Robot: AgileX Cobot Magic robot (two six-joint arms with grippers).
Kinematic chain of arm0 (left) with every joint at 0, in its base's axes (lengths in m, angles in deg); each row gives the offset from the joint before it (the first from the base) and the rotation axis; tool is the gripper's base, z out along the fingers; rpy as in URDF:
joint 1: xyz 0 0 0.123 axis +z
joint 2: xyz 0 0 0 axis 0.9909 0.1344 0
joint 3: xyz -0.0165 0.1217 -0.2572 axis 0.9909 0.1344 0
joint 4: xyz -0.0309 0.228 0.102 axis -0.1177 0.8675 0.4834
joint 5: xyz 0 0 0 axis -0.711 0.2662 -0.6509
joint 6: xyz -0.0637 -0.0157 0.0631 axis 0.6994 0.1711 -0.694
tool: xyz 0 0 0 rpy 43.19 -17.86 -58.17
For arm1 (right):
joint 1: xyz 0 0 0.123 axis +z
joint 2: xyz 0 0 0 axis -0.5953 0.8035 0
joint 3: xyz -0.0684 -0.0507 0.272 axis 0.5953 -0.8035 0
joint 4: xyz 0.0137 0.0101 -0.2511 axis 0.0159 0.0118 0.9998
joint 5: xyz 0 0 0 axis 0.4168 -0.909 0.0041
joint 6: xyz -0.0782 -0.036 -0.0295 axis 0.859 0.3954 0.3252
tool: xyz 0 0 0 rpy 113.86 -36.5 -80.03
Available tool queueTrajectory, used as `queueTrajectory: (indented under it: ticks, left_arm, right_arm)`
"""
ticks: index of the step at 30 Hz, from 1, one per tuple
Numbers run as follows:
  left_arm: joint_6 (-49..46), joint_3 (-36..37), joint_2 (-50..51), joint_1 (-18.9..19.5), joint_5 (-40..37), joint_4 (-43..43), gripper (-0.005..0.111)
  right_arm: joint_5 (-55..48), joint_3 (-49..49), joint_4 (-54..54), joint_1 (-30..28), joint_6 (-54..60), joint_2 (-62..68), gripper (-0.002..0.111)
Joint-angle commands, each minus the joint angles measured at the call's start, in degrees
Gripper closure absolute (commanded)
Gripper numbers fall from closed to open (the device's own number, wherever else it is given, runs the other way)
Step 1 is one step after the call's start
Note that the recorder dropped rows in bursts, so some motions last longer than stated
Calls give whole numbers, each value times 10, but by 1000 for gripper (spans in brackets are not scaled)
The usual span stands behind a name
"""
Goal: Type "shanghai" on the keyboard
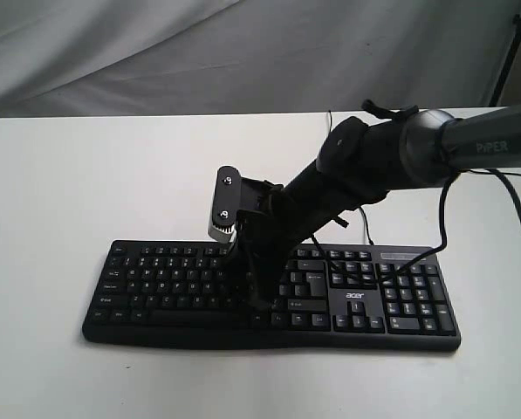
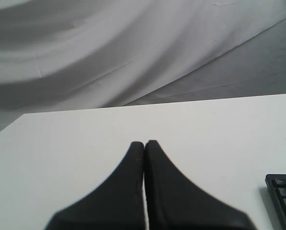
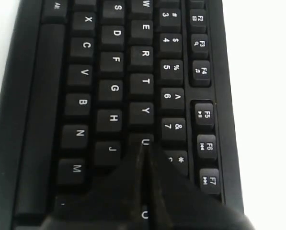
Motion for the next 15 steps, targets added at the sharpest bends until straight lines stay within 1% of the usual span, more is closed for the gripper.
queueTrajectory:
  ticks: [1,15]
  left_arm:
    - [2,3,2,-2,2,0,106]
    - [2,3,2,-2,2,0,106]
  right_arm:
    - [-4,-2,0,-3,6,-2,108]
    - [2,-2,2,-3,7,8,108]
